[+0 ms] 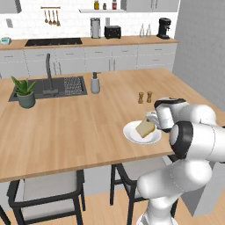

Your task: Start the toaster. Once the lever pops up, take the bread to the plate on the dining counter.

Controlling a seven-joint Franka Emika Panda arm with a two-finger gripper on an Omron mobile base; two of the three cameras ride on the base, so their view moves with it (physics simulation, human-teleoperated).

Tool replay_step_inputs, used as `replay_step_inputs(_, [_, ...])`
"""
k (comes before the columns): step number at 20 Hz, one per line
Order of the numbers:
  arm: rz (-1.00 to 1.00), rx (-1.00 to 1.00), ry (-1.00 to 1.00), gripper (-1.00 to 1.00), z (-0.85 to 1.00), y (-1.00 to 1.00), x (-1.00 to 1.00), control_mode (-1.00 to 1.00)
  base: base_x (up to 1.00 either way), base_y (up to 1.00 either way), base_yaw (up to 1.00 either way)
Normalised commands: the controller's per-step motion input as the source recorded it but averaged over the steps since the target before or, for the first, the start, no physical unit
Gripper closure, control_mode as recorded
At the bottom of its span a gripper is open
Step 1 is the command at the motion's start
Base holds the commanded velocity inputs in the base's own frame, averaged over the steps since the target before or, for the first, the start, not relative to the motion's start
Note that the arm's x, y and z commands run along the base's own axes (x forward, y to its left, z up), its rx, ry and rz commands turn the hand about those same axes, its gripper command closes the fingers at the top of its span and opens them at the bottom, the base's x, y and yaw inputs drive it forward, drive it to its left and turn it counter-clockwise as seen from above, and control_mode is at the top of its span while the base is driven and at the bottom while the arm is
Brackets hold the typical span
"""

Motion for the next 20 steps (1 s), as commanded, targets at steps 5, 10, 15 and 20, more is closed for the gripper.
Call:
replay_step_inputs(5, [-0.17,-0.13,0.00,-1.00,0.01,-0.27,0.00,-1.00,0.00,0.00,0.00])
replay_step_inputs(10, [-0.18,-0.14,0.01,-1.00,0.10,-0.14,0.00,-1.00,0.00,0.00,0.00])
replay_step_inputs(15, [-0.18,-0.15,0.00,-1.00,0.27,0.00,0.01,-1.00,0.00,0.00,0.00])
replay_step_inputs(20, [-0.17,-0.12,0.01,-1.00,0.53,0.00,0.00,-1.00,0.00,0.00,0.00])
